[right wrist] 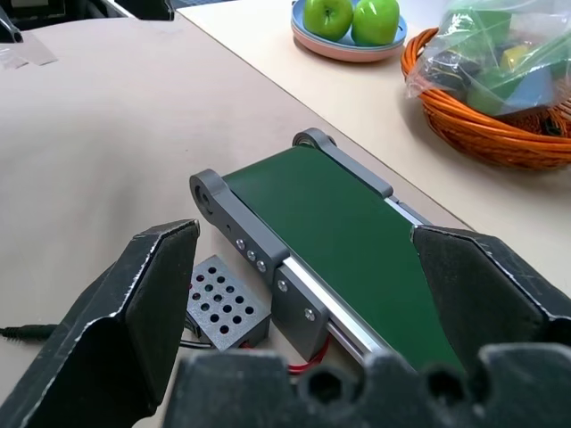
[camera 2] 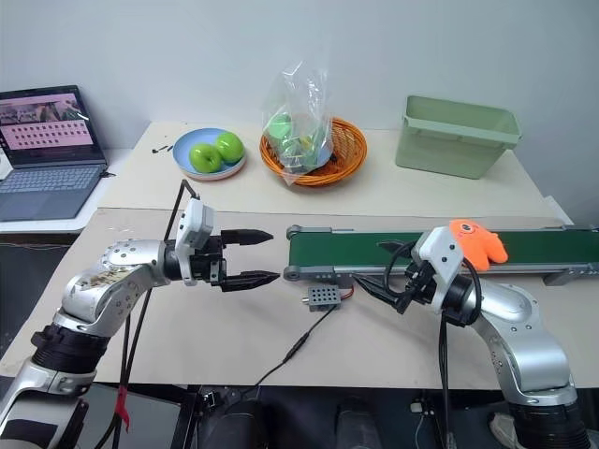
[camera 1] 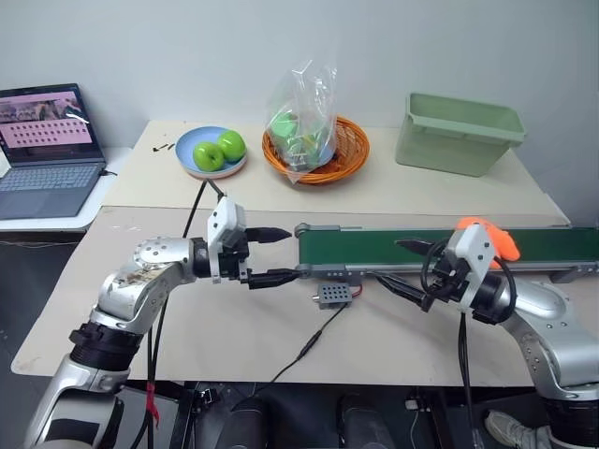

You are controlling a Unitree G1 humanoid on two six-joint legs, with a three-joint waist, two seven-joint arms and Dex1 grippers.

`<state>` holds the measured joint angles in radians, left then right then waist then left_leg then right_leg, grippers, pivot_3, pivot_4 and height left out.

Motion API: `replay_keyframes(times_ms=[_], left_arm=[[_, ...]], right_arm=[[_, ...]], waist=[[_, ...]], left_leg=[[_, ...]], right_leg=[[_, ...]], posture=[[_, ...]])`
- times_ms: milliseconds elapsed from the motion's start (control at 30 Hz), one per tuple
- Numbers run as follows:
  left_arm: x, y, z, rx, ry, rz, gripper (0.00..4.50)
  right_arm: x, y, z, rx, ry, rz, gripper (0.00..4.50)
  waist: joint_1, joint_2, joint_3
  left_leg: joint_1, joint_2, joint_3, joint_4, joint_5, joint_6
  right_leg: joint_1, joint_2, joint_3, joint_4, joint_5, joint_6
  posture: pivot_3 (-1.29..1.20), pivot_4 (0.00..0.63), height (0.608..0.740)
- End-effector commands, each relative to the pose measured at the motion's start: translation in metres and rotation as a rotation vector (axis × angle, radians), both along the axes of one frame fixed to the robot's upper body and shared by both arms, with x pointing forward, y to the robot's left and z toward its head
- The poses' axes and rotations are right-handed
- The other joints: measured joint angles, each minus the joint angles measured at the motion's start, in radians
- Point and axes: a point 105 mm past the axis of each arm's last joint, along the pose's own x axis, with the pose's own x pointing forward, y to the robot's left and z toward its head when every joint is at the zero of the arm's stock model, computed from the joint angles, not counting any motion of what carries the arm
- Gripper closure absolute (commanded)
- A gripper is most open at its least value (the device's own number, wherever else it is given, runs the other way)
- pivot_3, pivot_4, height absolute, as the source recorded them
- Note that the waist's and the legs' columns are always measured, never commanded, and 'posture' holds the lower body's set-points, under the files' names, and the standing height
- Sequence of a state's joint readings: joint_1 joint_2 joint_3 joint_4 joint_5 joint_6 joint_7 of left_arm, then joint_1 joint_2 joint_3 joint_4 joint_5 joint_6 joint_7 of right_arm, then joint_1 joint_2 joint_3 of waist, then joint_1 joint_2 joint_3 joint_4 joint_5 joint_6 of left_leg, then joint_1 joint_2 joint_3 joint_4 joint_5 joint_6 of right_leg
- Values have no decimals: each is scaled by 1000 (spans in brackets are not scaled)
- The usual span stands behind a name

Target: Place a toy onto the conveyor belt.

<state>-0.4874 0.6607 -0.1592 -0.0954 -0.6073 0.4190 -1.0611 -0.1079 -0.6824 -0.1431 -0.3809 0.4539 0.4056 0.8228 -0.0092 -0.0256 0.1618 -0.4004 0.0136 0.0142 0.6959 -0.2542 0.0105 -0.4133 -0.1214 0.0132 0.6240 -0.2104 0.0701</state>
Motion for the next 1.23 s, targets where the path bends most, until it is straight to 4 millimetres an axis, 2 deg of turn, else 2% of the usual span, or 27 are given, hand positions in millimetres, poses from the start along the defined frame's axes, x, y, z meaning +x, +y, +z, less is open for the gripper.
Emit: replay_keyframes(times_ms=[33,567,800,900,1233], left_arm=[[2,1,10,-4,-44,-3,26],[7,2,8,-3,-52,14,26],[10,1,13,-42,-59,24,26],[14,0,20,-110,-60,45,26],[15,-3,13,-110,-49,49,26]], right_arm=[[-3,1,13,2,-54,7,0],[-2,-2,14,2,-58,2,0],[-2,-2,15,-2,-58,4,0],[-2,-2,15,-2,-58,6,0],[-2,-4,16,-8,-59,10,0]], waist=[[0,0,0],[0,0,0],[0,0,0],[0,0,0],[0,0,0]], left_leg=[[0,0,0,0,0,0],[0,0,0,0,0,0],[0,0,0,0,0,0],[-1,0,0,0,0,0],[-1,0,0,0,0,0]], right_leg=[[0,0,0,0,0,0],[0,0,0,0,0,0],[0,0,0,0,0,0],[0,0,0,0,0,0],[-1,0,0,0,0,0]], posture=[[0,150,715],[0,150,715],[0,150,715],[0,150,715],[0,150,715]])
